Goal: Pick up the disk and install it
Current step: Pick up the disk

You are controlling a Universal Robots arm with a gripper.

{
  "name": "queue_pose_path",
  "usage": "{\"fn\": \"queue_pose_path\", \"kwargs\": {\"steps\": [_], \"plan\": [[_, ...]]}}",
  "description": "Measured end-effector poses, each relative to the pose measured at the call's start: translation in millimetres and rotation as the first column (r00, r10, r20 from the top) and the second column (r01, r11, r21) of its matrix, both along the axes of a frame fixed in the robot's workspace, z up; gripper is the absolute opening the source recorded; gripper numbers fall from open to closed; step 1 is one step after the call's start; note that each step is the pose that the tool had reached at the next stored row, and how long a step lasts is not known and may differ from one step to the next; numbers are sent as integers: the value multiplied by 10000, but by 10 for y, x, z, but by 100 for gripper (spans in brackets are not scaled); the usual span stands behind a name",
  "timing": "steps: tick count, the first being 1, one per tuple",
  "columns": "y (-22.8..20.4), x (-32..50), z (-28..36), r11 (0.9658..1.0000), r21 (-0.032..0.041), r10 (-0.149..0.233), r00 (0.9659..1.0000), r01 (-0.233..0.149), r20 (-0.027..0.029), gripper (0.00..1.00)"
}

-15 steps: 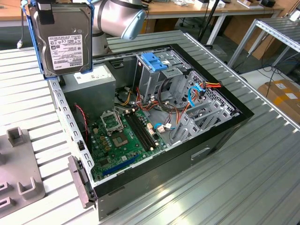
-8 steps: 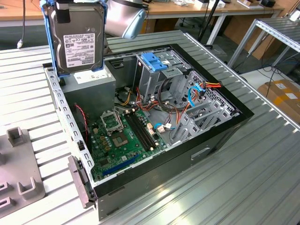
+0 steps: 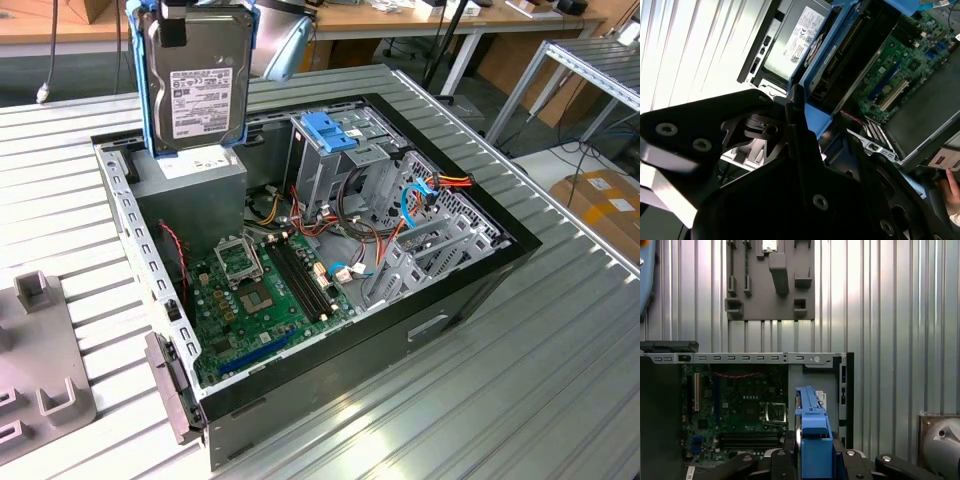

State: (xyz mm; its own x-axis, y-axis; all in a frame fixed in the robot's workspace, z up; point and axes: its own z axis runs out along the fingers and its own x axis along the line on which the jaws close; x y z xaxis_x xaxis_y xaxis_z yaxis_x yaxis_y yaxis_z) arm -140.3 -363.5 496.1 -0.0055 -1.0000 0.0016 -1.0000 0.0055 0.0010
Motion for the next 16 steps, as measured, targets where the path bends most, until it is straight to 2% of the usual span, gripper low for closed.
{"fn": "queue_pose_path", "kwargs": {"steps": [5, 7, 8, 10, 14, 16], "plan": [[0, 210, 0, 10000, 1, 4, 10000, -4, 0, 37], [0, 320, 0, 10000, 1, 5, 10000, -5, 1, 37], [0, 400, 0, 10000, 1, 5, 10000, -5, 1, 37], [0, 464, 0, 10000, 0, 7, 10000, -7, 0, 37], [0, 718, 0, 10000, 0, 10, 10000, -10, 0, 37], [0, 809, 0, 10000, -1, 11, 10000, -11, 0, 37]]}}
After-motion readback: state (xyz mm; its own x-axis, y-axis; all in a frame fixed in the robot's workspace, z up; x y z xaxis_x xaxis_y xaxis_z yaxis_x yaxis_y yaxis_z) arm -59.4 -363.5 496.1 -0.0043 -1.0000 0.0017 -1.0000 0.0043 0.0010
